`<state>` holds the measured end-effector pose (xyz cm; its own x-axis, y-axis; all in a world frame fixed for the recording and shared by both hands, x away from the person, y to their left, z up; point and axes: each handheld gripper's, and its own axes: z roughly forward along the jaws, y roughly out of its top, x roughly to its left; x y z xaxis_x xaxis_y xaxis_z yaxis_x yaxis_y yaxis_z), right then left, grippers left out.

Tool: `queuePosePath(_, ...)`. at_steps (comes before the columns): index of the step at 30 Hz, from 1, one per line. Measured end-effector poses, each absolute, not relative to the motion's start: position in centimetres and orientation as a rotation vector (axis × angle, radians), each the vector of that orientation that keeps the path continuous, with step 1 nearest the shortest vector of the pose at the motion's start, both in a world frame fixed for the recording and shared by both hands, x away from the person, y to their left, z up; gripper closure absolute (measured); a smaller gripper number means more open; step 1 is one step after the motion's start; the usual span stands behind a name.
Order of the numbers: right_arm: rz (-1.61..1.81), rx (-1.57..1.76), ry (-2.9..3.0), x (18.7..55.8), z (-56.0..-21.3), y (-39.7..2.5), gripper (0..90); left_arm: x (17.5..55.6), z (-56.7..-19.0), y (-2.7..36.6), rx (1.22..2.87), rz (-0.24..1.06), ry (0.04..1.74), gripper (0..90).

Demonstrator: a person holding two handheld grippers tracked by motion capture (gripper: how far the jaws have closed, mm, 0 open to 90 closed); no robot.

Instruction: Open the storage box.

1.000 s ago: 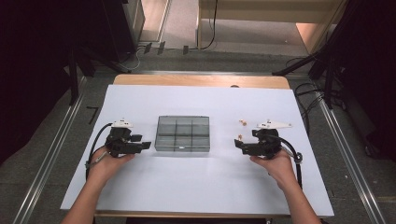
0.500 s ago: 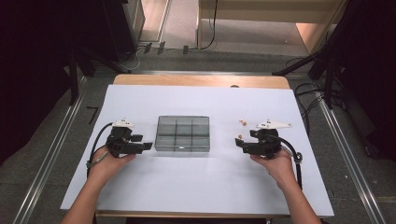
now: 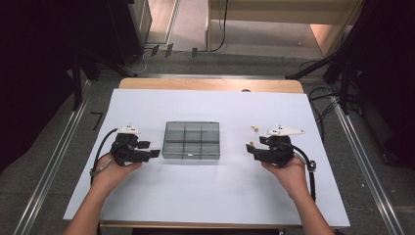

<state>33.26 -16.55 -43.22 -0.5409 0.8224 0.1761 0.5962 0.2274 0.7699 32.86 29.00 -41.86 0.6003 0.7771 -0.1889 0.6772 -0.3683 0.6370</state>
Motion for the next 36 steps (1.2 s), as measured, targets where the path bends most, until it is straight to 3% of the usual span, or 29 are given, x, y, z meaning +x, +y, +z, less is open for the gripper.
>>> queuePosePath(13, 1.255, 1.301, 2.221, 31.3, -42.3, -13.9, 44.0, 31.6, -40.9, 28.3, 2.140, 0.211, 1.084, 43.5)
queuePosePath(36, 1.226, 1.331, 2.083, 26.4, -42.5, -6.4, 52.6, 31.4, -41.2, 28.3, 2.127, 0.207, 1.079, 39.7)
